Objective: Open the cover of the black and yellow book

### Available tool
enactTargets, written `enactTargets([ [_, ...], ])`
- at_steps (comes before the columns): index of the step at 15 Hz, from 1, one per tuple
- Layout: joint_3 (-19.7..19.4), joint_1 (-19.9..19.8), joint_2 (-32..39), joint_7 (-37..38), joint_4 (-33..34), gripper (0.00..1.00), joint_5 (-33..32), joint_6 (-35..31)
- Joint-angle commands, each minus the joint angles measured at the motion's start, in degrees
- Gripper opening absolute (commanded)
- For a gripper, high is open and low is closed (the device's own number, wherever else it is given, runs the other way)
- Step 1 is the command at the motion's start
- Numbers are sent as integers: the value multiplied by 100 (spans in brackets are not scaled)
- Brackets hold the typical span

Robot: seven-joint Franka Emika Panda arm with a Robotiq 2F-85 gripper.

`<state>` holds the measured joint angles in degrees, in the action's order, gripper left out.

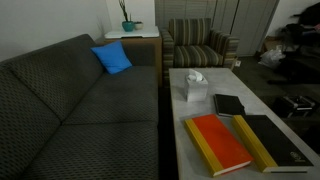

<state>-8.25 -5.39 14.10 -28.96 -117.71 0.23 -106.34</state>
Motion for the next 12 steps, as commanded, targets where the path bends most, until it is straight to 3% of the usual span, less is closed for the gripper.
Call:
enactTargets([
  [1, 222, -213, 507, -208, 205, 100, 26, -396],
  [7, 636, -504, 1951, -984, 1094, 100, 243, -540],
  [12, 809, -543, 3223, -744, 2294, 100, 142, -118],
])
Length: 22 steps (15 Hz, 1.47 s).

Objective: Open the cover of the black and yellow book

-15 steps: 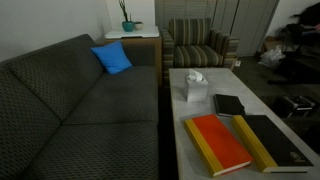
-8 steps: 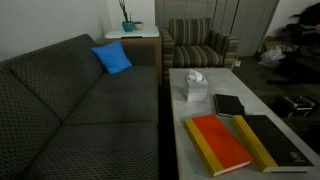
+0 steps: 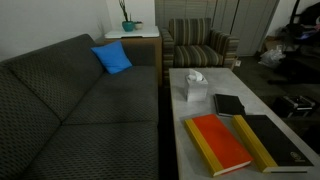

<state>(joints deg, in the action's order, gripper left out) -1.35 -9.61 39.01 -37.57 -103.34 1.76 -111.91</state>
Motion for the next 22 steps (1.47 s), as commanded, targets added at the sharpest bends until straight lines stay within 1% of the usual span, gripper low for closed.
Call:
enactTargets([
  [1, 110, -99, 937, 256, 1091, 100, -36, 596],
  [2, 145, -105, 482, 166, 476, 100, -88, 203],
  [4, 157, -109, 841, 256, 852, 100, -99, 356],
  [5, 158, -110, 920, 270, 937, 100, -101, 389],
  [6, 159, -111, 956, 275, 995, 100, -101, 416],
  [8, 57, 50, 962, 593, 933, 100, -279, 200],
  [9, 14, 61, 1087, 723, 1019, 100, -378, -232],
  [10, 91, -41, 1261, 803, 1161, 100, -282, -404],
  [11, 129, -108, 1458, 881, 1249, 100, -226, -817],
  [13, 308, -324, 1734, 842, 1348, 100, 53, -1256],
  [15, 448, -536, 2180, 722, 1595, 100, 242, -1581],
  [16, 327, -318, 1762, 887, 1255, 100, -21, -1374],
  [18, 353, -379, 1957, 881, 1336, 100, -36, -1432],
  [22, 364, -343, 1860, 883, 1338, 100, -34, -1417],
])
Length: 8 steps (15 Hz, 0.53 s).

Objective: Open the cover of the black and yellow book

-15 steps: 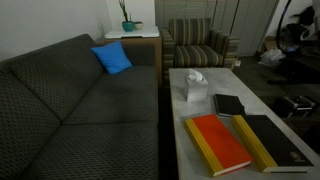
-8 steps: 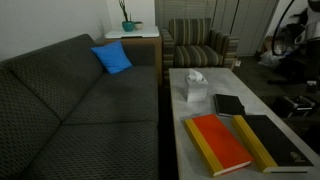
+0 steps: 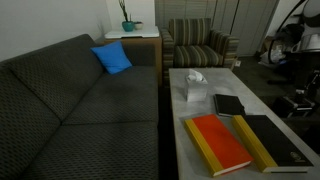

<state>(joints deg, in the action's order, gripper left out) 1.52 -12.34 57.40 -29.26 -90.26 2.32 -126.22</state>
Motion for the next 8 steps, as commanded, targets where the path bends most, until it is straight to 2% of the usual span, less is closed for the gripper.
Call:
enactTargets([
  [1, 15, 9, 87, 175, 78, 100, -136, -81],
  [8, -54, 162, 836, 998, 706, 100, -57, -284],
])
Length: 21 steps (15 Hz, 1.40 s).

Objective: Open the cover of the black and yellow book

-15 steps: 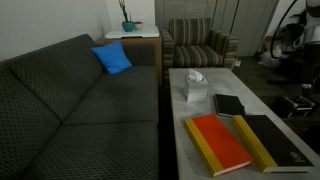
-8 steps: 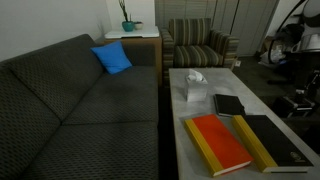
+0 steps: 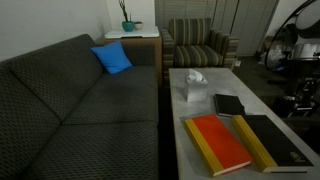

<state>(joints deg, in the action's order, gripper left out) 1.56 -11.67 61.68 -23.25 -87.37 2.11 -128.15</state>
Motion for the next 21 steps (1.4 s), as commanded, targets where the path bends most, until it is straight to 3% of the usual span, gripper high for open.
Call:
enactTargets([
  [1, -63, 117, 539, 523, 550, 100, -34, -51],
  [5, -44, 96, 995, 766, 1018, 100, -8, 24],
  [10, 126, -215, 1502, 630, 1581, 100, 218, 209],
  [11, 23, -56, 1294, 735, 1274, 100, 94, 33],
  [14, 45, -136, 1462, 727, 1449, 100, 109, 54],
  [16, 21, -30, 1345, 742, 1217, 100, 56, -609],
  [21, 209, -150, 2065, 1080, 1841, 100, 320, -1577],
])
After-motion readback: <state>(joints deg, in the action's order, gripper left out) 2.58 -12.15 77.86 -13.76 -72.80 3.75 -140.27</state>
